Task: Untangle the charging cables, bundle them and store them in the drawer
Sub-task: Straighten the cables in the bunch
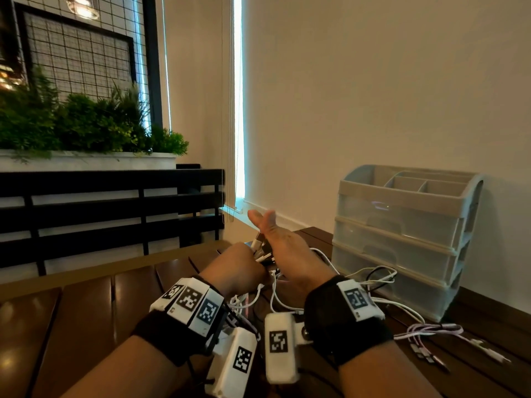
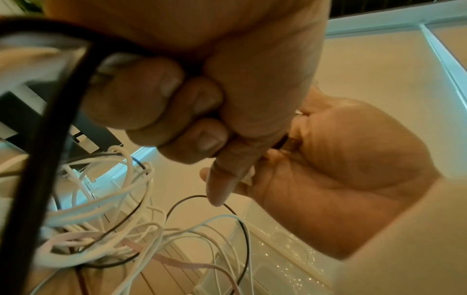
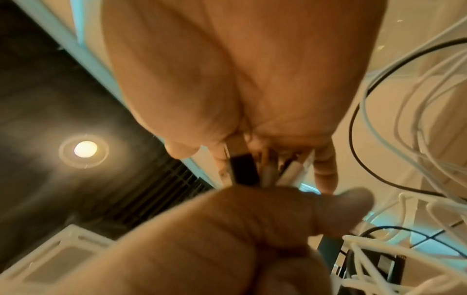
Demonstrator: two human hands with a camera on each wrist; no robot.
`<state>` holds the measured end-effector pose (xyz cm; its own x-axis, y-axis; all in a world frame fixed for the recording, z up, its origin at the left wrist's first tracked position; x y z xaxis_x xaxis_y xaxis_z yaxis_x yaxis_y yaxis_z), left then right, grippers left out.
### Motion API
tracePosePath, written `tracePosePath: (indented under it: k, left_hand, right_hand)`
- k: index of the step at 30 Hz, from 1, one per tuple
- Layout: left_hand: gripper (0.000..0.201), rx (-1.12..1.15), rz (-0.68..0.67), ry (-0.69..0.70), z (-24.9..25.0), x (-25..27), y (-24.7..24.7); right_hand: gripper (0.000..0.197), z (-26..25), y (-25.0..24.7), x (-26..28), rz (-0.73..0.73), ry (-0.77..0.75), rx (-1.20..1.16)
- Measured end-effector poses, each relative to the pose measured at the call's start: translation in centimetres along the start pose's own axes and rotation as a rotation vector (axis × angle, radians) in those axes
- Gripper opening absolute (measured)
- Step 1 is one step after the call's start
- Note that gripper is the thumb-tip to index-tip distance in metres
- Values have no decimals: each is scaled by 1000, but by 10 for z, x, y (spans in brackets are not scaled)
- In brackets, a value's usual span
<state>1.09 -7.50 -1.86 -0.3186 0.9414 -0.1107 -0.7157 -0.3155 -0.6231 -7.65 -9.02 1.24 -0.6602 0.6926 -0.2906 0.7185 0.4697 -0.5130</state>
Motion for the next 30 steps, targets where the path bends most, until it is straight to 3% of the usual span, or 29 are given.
tracePosePath:
  k: [7,11,17,20,24,26,28,30]
  left_hand:
    - [7,-15,-54,9,1,2,1]
    - [10,12,-36,7,1,1,-1]
    - [10,19,-63,11,5,4,2]
    - [20,-29,-86,31,7,4,2]
    - [35,161,-71,4,1,4,8]
    - [33,194,-73,7,-1,3,9]
    - [21,134,-75,40,5,2,8]
    - [14,153,-6,38,7,1,0]
  right_hand:
    - [74,1,7,0,-64,-23,-9]
    - [70,5,-7,-1,26,-24,-136]
    - [61,-5,2,1,-41,-107,21]
    - [60,-10,5,1,-65,-165,61]
    - [63,-9,8,1,-89,-170,86]
    - [61,-7,6,2,-100,-152,91]
    - [60,-3,-6,2,-35,-113,37]
    - [54,-3,-28,0,130,-103,-9]
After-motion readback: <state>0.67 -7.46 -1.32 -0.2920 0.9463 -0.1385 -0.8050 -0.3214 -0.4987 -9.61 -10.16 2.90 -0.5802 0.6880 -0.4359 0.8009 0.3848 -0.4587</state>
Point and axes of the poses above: each hand's wrist, its own x-axis away from the middle knuckle, its own y-axis out of the palm, z = x × y, the point moved 9 cm from there along -x, towards the middle knuckle, and after that the axes turned 12 degrees about x, right-handed, at the moved point
